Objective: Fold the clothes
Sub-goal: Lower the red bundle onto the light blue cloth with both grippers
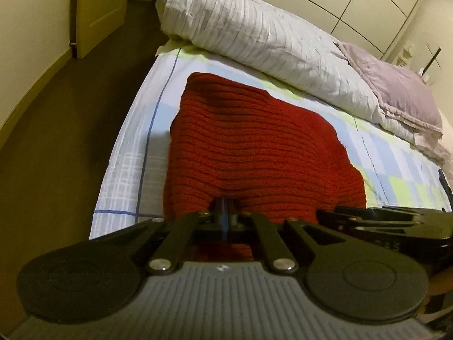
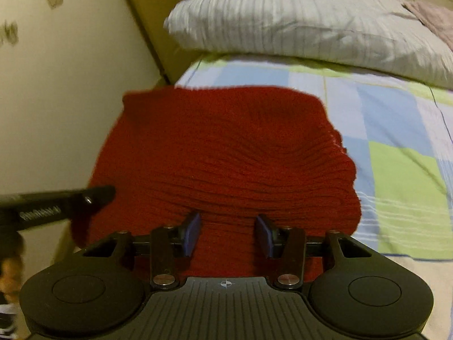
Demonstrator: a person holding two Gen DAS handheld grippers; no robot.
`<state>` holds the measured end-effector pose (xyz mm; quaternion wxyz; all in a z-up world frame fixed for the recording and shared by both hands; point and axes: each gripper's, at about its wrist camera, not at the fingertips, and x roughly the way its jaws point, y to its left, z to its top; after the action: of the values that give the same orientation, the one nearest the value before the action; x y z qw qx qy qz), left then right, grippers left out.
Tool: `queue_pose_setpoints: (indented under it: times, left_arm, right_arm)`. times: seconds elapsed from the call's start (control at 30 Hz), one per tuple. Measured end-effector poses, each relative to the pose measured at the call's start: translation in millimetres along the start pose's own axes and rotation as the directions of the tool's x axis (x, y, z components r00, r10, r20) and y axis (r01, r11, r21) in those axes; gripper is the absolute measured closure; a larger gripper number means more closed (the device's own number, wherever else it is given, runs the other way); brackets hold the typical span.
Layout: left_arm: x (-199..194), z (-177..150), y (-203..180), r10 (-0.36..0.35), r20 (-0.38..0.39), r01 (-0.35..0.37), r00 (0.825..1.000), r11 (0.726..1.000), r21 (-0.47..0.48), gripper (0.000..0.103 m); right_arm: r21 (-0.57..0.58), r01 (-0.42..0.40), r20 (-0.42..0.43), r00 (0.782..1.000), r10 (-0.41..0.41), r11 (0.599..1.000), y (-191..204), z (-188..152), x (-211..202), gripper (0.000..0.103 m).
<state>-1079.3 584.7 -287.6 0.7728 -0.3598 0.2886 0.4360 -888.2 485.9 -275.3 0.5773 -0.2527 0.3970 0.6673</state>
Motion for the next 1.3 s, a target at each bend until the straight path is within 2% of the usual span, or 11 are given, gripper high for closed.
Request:
queue_pose_setpoints:
  times: [0.2, 0.33, 0.53, 0.63, 0.77, 0.9, 0.97, 1.03, 1.13, 1.23, 1.3]
  left_arm:
    - [2.6, 7.9, -4.0, 0.03, -0.033, -0.03, 0.999, 1.0, -0.003, 0.1]
    - [-6.7, 29.3, -14.3, 0.048, -0.083, -0.05, 0.995, 0.999, -0.018, 0.101]
    - [-9.3, 57.3, -27.8, 0.033, -0.084, -0.032, 0.996, 0.999, 0.022, 0.1]
    - [12.9, 57.9, -32.1, 0.062, -0.138, -0.053, 0.988, 0.996, 0.067, 0.099]
    - [34.7, 51.1, -26.2, 0.133, -0.158, -0.123, 0.978, 0.99, 0.073, 0.095]
    - [39.5, 51.1, -35.0, 0.188, -0.157, -0.17, 0.97, 0.978, 0.12, 0.095]
    - [39.3, 53.6, -41.7, 0.211, -0.161, -0.188, 0.964, 0.971, 0.146, 0.095]
    - [33.9, 60.7, -40.8, 0.194, -0.171, -0.177, 0.966, 0.978, 0.114, 0.095]
    - [24.0, 73.9, -34.5, 0.153, -0.139, -0.147, 0.978, 0.988, 0.052, 0.097]
    - [23.8, 87.7, -31.6, 0.144, -0.098, -0.14, 0.985, 0.989, 0.042, 0.097]
    - [27.3, 91.1, -29.1, 0.143, -0.095, -0.14, 0.985, 0.989, 0.043, 0.097]
  right_arm:
    - [-0.084, 0.036, -0.064, 0.997, -0.042, 0.996, 12.4, 6.8, 12.2, 0.056]
    - [-0.033, -0.007, -0.133, 0.991, 0.003, 0.999, -2.4, 26.4, 5.5, 0.056]
    - [0.101, -0.022, -0.046, 0.999, 0.026, 0.995, -20.5, 51.8, -23.2, 0.056]
    - [0.071, -0.014, -0.083, 0.996, 0.02, 0.997, -15.0, 48.4, -7.7, 0.056]
    - [0.029, 0.021, -0.127, 0.992, -0.017, 0.999, -6.1, 29.8, 17.3, 0.056]
    - [-0.027, 0.059, -0.161, 0.985, -0.062, 0.998, -0.2, 39.5, 28.2, 0.056]
    - [-0.029, 0.055, -0.182, 0.982, -0.059, 0.998, -1.6, 45.2, 30.0, 0.056]
    - [-0.004, 0.032, -0.195, 0.98, -0.032, 0.999, -7.9, 50.8, 25.8, 0.056]
    - [0.115, -0.01, -0.128, 0.991, 0.025, 0.993, -31.1, 65.0, 5.4, 0.056]
    - [0.155, 0.025, -0.045, 0.999, -0.018, 0.988, -49.1, 85.2, -1.1, 0.056]
    - [0.163, 0.041, -0.047, 0.998, -0.034, 0.986, -57.1, 96.3, 8.7, 0.056]
